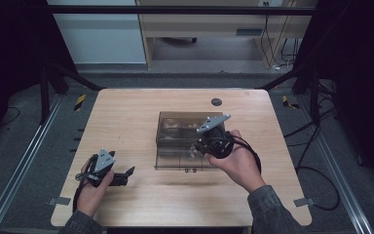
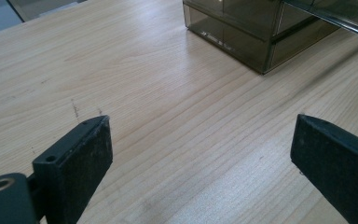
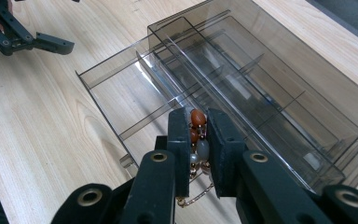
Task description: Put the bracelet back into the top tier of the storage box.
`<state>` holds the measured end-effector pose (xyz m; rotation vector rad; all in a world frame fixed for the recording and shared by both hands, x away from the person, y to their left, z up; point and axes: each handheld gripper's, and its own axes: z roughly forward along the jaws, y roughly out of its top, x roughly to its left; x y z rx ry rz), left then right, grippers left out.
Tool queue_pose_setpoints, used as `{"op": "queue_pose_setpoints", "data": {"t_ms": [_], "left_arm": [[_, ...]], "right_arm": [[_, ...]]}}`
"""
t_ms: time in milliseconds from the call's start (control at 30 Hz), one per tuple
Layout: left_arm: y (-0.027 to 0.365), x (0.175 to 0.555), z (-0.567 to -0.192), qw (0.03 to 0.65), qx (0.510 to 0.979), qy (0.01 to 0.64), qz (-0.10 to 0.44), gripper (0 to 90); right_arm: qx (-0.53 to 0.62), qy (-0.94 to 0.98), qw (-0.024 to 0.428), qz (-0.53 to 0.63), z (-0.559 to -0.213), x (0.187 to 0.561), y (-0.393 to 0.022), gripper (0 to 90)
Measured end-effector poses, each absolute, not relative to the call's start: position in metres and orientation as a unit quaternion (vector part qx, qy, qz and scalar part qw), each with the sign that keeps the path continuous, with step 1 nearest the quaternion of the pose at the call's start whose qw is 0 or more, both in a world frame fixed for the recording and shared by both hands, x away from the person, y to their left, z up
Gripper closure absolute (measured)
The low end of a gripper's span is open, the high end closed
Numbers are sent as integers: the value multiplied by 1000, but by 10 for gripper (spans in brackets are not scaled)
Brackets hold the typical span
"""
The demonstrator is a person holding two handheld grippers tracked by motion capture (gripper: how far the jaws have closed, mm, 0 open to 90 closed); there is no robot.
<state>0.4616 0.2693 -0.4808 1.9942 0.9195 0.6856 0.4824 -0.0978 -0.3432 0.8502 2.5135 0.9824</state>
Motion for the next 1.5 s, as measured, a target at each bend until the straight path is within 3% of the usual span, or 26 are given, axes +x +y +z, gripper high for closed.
{"op": "queue_pose_setpoints", "data": {"t_ms": [1500], "left_arm": [[271, 462, -480, 409, 789, 368, 274, 54]], "right_arm": [[292, 889, 131, 328, -368, 484, -82, 806]]}}
